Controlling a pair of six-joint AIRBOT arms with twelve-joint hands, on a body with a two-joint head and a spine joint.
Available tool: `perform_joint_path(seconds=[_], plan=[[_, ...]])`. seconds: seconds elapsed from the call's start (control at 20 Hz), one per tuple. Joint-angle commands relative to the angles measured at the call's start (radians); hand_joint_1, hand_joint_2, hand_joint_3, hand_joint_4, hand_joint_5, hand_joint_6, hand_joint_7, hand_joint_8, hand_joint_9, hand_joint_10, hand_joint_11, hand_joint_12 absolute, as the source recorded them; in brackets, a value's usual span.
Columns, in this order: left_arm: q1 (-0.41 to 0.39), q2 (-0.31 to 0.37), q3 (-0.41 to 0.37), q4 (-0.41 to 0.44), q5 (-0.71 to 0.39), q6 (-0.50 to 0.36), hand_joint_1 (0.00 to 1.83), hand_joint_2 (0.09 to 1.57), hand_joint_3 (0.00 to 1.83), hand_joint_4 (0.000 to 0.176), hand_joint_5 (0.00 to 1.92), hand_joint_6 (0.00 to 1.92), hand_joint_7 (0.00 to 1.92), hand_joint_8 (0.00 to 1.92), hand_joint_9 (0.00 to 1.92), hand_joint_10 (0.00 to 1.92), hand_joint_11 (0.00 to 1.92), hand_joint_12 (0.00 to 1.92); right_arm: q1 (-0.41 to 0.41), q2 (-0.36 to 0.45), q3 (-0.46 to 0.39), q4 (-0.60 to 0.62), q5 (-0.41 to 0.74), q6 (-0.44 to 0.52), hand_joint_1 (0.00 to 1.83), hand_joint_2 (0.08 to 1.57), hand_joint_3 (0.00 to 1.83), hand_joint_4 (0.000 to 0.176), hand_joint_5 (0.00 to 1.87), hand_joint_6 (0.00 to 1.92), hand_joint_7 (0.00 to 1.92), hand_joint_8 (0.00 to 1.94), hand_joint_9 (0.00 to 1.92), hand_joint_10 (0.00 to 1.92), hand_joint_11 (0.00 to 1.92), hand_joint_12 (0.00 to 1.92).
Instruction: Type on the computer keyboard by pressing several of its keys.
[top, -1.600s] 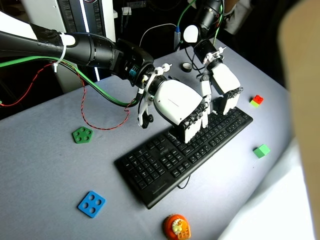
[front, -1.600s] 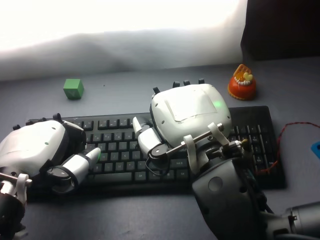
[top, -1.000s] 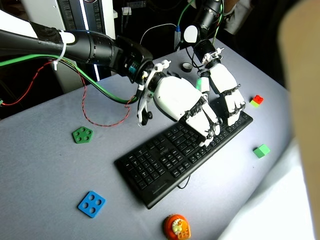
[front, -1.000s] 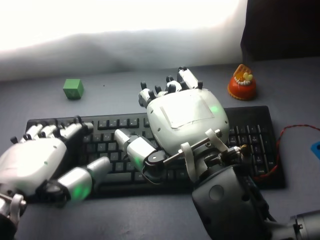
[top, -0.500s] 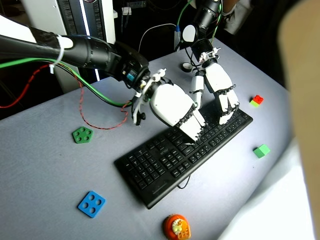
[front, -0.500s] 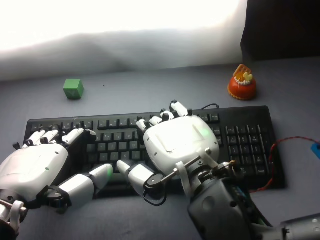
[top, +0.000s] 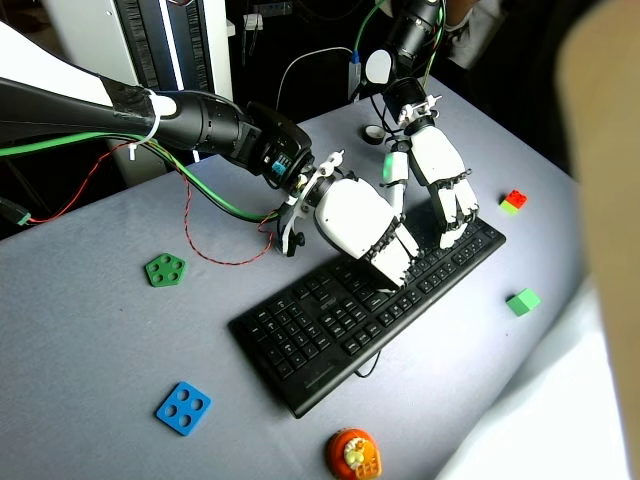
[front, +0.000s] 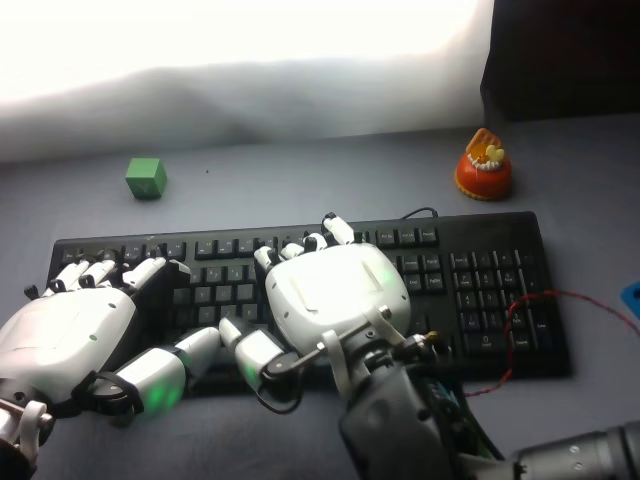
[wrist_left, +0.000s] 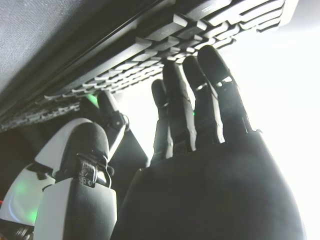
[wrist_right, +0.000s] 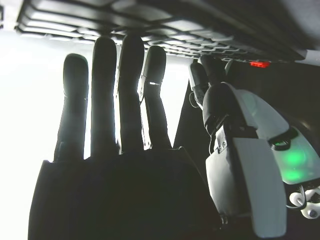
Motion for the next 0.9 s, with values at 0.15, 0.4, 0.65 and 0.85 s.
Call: perform_joint_path(seconds=[0.15, 0.4, 0.65, 0.85], plan=[[-0.005, 0.006, -0.001, 0.053, 0.087, -0.009, 0.22, 1.32, 0.0, 0.022, 0.16, 0.58, 0.43, 0.17, 0.11, 0.81, 0.0, 1.4, 0.012, -0.017, 0.023, -0.038, 0.023, -0.005, 0.0, 1.48, 0.03, 0.0, 0.45, 0.95, 0.56, 1.07, 0.39, 1.38, 0.11, 1.84], [-0.007, 0.009, -0.001, 0.053, 0.085, -0.009, 0.64, 1.43, 0.02, 0.013, 0.09, 0.65, 0.37, 0.36, 0.14, 0.86, 0.0, 1.46, 0.012, -0.019, 0.024, -0.038, 0.021, -0.005, 0.82, 1.48, 0.0, 0.0, 0.4, 1.82, 0.59, 1.14, 0.45, 1.44, 0.15, 1.91], [-0.011, 0.012, 0.0, 0.053, 0.077, -0.009, 0.86, 1.38, 0.0, 0.0, 0.53, 1.61, 0.31, 0.73, 0.03, 1.02, 0.0, 1.43, 0.009, -0.015, 0.024, -0.038, 0.024, -0.007, 0.89, 1.43, 0.0, 0.0, 0.49, 1.74, 0.59, 1.07, 0.45, 1.3, 0.13, 1.87], [-0.013, 0.012, 0.001, 0.052, 0.073, -0.011, 0.35, 1.49, 0.03, 0.0, 0.15, 0.76, 0.43, 0.6, 0.29, 0.93, 0.0, 1.35, 0.011, -0.015, 0.027, -0.04, 0.023, -0.007, 0.81, 1.47, 0.0, 0.0, 0.42, 1.8, 0.67, 0.9, 0.56, 1.13, 0.17, 1.81]])
